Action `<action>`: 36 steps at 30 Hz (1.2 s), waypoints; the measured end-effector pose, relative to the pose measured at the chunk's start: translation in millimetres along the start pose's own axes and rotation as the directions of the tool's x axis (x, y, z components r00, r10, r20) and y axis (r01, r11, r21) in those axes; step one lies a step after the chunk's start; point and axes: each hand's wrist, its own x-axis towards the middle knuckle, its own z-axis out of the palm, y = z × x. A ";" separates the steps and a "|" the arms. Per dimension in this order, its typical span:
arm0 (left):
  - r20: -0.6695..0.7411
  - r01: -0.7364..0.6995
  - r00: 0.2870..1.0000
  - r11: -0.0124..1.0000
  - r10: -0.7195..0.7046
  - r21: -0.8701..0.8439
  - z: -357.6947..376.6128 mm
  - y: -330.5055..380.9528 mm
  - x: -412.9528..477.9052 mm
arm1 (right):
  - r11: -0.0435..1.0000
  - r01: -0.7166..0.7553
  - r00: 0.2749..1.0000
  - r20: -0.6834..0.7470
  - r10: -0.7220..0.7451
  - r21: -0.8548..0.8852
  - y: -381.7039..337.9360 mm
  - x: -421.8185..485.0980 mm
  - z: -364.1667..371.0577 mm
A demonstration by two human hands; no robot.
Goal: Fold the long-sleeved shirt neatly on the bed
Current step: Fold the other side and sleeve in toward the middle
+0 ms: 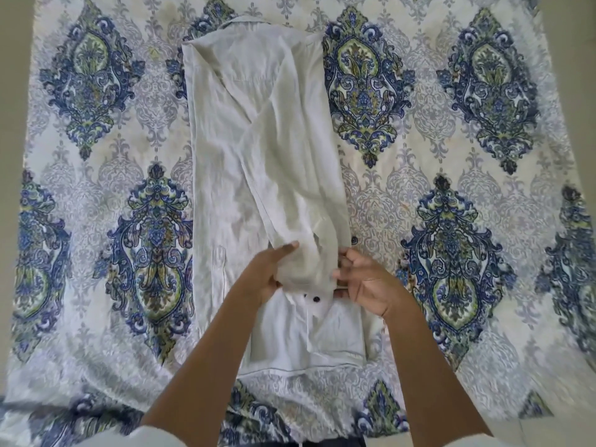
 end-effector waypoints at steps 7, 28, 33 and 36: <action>0.019 -0.065 0.997 0.984 0.069 -0.169 1.4 -25.3 -21.9 | 0.982 -0.090 0.992 -0.098 0.074 -0.166 16.8 -15.9 9.6; -0.101 -0.022 0.992 0.909 0.071 0.416 6.2 -87.8 -22.0 | 0.843 -0.313 0.808 -0.589 -0.005 -0.437 75.2 -21.7 -16.9; -0.175 0.022 0.983 0.919 0.051 0.393 11.6 -72.9 -14.9 | 0.829 -0.333 0.821 -0.571 0.020 -0.450 64.6 -14.0 -15.1; -0.124 -0.022 0.989 0.917 0.078 0.399 12.0 -63.5 -14.6 | 0.778 -0.357 0.820 -0.572 -0.003 -0.516 52.0 -16.1 -12.3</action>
